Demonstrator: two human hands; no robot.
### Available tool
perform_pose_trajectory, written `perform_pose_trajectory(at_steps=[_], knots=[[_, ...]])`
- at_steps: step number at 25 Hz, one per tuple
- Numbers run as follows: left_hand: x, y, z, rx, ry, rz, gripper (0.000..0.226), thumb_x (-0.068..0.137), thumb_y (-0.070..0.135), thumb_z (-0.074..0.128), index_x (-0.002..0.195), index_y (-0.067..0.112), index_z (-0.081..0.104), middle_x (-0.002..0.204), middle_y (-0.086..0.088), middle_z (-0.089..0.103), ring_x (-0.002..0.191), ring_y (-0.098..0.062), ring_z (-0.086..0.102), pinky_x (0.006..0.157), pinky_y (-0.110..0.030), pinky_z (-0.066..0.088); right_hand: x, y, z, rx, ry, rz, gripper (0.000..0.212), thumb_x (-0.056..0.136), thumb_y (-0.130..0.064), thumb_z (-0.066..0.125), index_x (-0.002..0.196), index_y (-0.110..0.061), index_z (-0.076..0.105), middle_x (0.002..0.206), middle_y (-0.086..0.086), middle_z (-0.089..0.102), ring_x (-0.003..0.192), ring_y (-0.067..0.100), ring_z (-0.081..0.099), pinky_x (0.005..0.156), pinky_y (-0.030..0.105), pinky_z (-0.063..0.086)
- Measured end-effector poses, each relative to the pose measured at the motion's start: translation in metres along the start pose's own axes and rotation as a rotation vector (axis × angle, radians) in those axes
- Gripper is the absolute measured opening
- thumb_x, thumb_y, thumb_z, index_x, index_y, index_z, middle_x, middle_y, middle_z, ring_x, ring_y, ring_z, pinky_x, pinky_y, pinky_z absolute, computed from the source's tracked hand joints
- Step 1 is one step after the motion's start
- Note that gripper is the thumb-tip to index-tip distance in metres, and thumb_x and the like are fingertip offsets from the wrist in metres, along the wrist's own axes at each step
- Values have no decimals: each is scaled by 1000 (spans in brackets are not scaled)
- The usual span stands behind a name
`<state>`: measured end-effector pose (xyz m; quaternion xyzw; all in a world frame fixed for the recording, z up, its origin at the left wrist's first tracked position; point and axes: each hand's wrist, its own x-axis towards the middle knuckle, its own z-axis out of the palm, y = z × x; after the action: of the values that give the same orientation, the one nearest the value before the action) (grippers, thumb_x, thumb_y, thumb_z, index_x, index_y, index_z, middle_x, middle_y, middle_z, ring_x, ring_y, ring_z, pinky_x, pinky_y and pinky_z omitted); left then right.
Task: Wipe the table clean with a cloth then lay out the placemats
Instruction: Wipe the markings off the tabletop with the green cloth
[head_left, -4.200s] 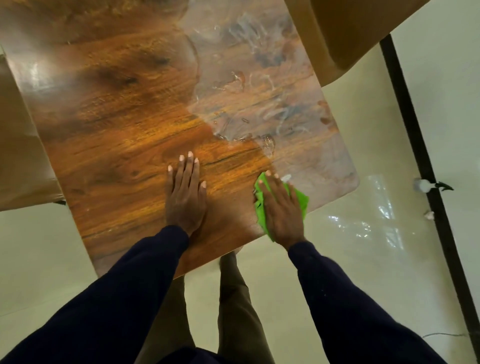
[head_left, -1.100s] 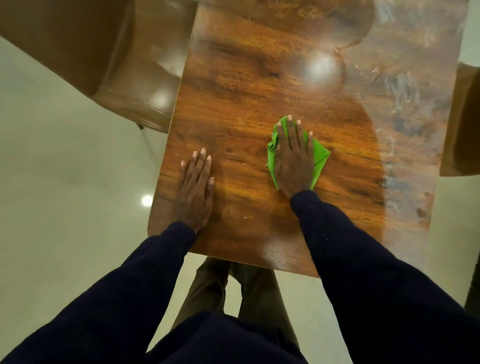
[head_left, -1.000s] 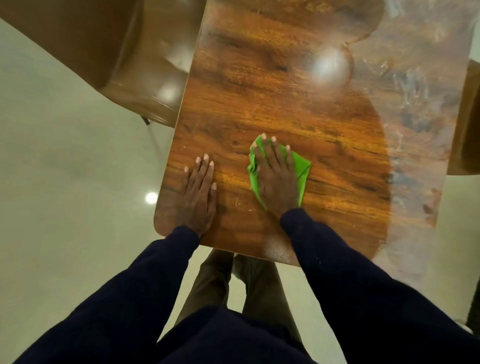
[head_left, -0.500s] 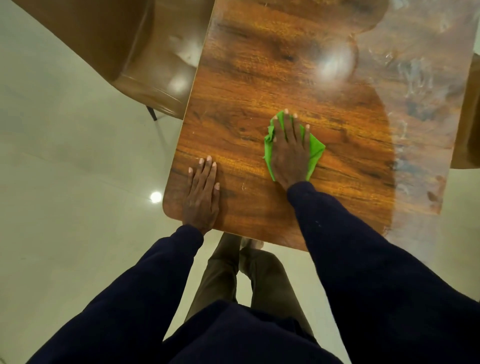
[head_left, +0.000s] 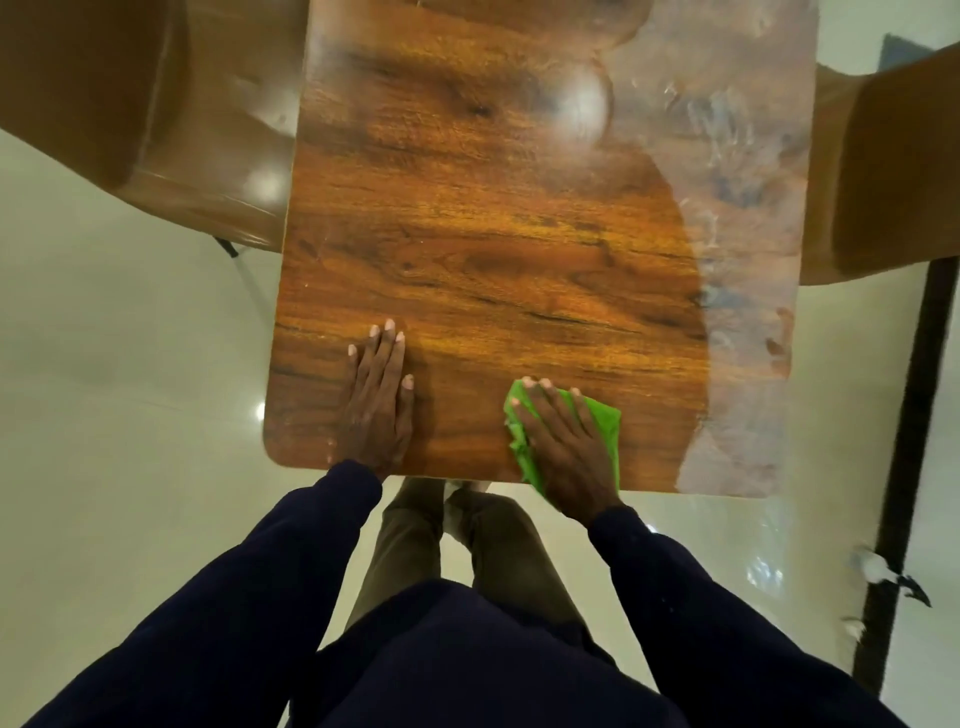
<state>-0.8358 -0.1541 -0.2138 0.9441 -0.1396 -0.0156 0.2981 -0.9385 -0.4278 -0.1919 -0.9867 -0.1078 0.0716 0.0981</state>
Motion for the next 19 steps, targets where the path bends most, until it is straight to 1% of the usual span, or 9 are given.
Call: perform_pose_trajectory(at_steps=[2,4,6,7,9,11,13,17,19], knots=[[7,13,4,-20,-37,27,55,114,26,31,164,3,30,174,-15,26,164,-29,19,134,-52,10,-8,41,-13,-5,15,225,69,103,-27,64,163,-11,35,174,14,21,162,34,17,127,64,18],[19,29,11,-32,-72,71,55,114,25,31,165,5,28,175,-14,24,164,-27,16,134,-49,7,15,77,-27,2,76,470,60,108,-26,46,164,-11,33,174,14,20,162,33,16,126,64,18],[31,52,23,-38,-103,114,54,115,24,31,166,6,27,175,-13,22,164,-26,14,135,-47,5,47,94,-35,19,152,614,56,111,-24,30,165,-12,31,175,12,21,162,32,16,128,61,16],[36,65,31,-49,-119,142,54,115,24,31,166,7,26,175,-12,22,165,-26,14,135,-47,4,56,96,-35,15,169,631,55,111,-25,28,165,-14,31,174,11,22,162,31,17,129,60,15],[45,91,49,-79,-154,204,54,114,24,32,165,6,27,175,-13,23,165,-26,14,135,-47,5,51,87,-26,18,153,555,56,111,-29,29,164,-14,32,174,13,23,162,33,18,129,60,14],[48,123,70,-87,-190,271,54,114,23,33,164,4,31,174,-14,26,164,-26,16,134,-48,7,13,70,-15,30,104,423,61,109,-38,37,164,-13,32,174,14,23,162,35,17,130,61,12],[45,156,92,-95,-216,337,54,113,21,36,163,2,34,173,-15,28,163,-29,19,134,-50,11,-41,68,-11,57,77,382,65,107,-44,41,165,-15,30,174,13,21,162,33,16,130,60,12],[38,206,130,-82,-267,377,54,112,18,42,164,3,32,175,-14,24,164,-28,16,134,-50,7,-119,132,-21,79,103,568,58,109,-34,38,164,-17,33,173,10,25,160,32,24,130,54,13],[37,224,144,-52,-246,335,55,112,18,43,164,2,32,175,-15,24,164,-28,16,134,-49,6,-122,181,-32,88,118,660,58,108,-31,30,164,-15,35,173,11,25,161,31,22,130,58,15]])
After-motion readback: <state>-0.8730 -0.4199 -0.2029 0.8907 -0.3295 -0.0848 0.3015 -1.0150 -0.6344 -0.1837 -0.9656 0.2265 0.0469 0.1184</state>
